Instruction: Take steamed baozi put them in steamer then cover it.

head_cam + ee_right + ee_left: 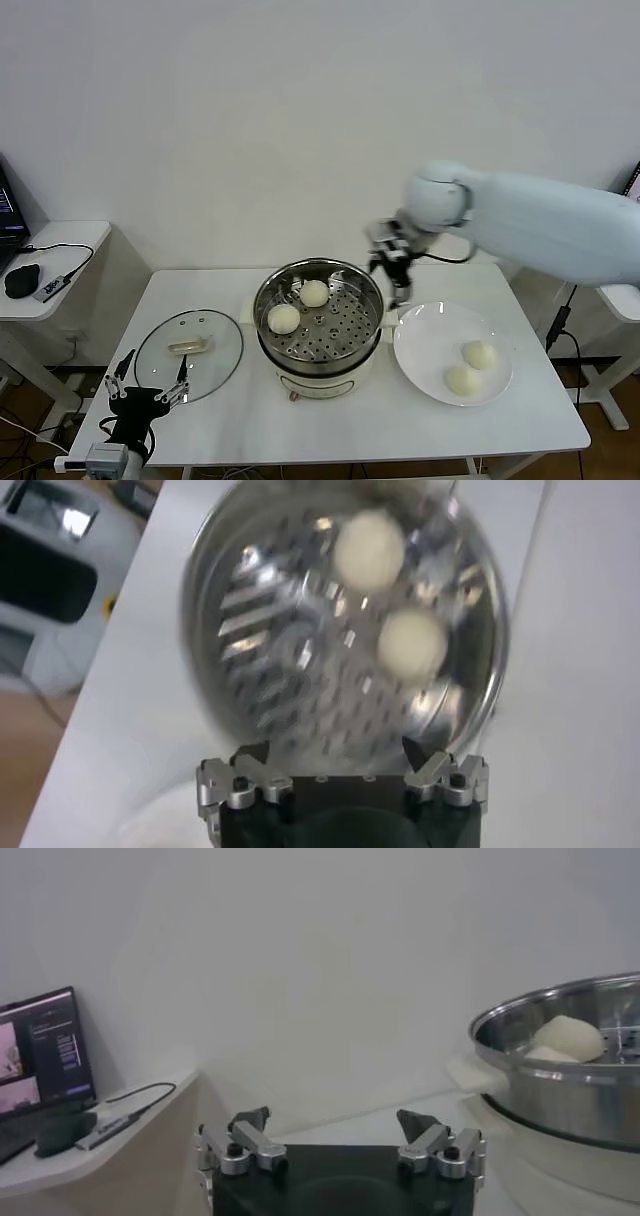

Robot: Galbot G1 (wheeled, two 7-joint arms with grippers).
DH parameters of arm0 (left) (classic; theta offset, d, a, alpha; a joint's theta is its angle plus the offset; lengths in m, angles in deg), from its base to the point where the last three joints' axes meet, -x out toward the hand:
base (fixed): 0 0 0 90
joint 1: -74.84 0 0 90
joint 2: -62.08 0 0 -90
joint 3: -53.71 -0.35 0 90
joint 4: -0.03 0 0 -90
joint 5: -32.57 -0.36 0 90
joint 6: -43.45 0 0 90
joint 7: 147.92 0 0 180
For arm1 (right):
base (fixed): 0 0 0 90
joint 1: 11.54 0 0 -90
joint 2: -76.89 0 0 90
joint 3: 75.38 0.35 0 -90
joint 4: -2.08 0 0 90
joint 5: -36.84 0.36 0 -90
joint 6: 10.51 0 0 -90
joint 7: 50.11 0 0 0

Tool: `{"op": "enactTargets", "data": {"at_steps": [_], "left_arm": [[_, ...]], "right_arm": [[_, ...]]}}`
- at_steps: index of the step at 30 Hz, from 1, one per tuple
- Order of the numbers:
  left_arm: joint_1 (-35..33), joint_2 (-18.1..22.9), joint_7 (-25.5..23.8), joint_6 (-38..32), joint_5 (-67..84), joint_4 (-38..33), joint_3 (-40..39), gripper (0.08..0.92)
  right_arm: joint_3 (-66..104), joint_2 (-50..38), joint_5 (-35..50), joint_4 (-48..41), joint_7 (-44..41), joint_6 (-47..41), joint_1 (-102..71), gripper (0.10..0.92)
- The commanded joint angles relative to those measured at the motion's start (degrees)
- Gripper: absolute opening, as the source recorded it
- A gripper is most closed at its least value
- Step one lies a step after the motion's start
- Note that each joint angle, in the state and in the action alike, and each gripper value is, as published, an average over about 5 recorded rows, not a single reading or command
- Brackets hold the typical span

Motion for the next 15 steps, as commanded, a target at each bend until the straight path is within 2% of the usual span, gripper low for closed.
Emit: {"op": "enactTargets", "data": {"at_steps": [1,8,15], "left_arm": [[-0.02,0.02,0.02,-0.07,-0.23,0.46,-0.25,0.823],[0.07,0.26,0.03,-0.07,-1.12,1.17,-1.08,0.823],[-0.23,0.51,0.03,-0.09,-1.76,1.62,-1.21,0.823]], "right_arm": [[-0.16,-19.17,-11.62,6.41,-2.6,5.85,-3.22,0.823],[9.61,-24.31,-17.4,7.3,-0.44,6.79,-20.37,0.823],[21.76,-21.52,-19.12,4.71,2.1,6.08,-36.02,0.823]]}}
